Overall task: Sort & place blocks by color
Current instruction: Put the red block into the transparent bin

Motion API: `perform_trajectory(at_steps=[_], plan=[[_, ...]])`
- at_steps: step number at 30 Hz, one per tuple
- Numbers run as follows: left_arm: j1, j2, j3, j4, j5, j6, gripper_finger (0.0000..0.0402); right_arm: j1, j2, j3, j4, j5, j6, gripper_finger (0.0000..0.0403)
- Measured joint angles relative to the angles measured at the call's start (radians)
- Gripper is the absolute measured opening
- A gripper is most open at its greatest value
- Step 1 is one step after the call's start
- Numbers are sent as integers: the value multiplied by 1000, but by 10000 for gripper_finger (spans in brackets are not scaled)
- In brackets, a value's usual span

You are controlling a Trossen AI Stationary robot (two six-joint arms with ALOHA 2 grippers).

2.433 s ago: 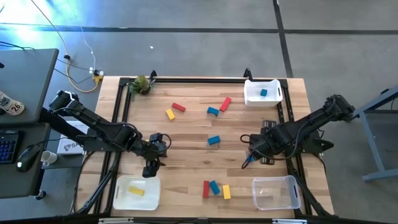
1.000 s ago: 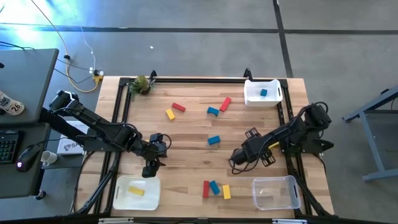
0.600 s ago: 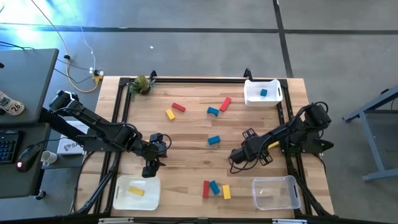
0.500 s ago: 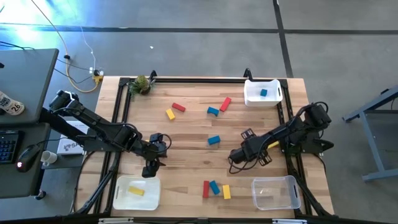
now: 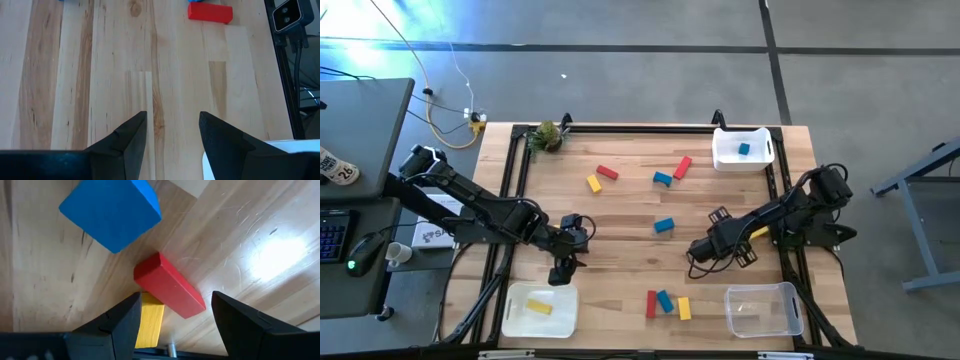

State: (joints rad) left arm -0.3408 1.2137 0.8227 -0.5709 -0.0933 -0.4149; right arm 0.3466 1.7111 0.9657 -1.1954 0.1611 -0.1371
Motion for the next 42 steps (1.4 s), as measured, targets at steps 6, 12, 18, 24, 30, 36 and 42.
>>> perform_trajectory(at_steps=[6,12,18,24,30,36,42], plan=[[0,0,0,0,0,0,168,0,2,0,5,-1,1,229],[0,0,0,0,0,0,168,0,5,-67,27,-23,21,229],[0,0,0,0,0,0,168,3,5,-88,60,30,53,227],[0,0,0,0,0,0,168,3,5,-103,95,21,38,210],[0,0,0,0,0,0,168,3,5,-116,124,-1,26,189],[0,0,0,0,0,0,168,1,5,-103,148,-11,79,140],[0,0,0,0,0,0,168,0,4,-103,148,-31,89,96]])
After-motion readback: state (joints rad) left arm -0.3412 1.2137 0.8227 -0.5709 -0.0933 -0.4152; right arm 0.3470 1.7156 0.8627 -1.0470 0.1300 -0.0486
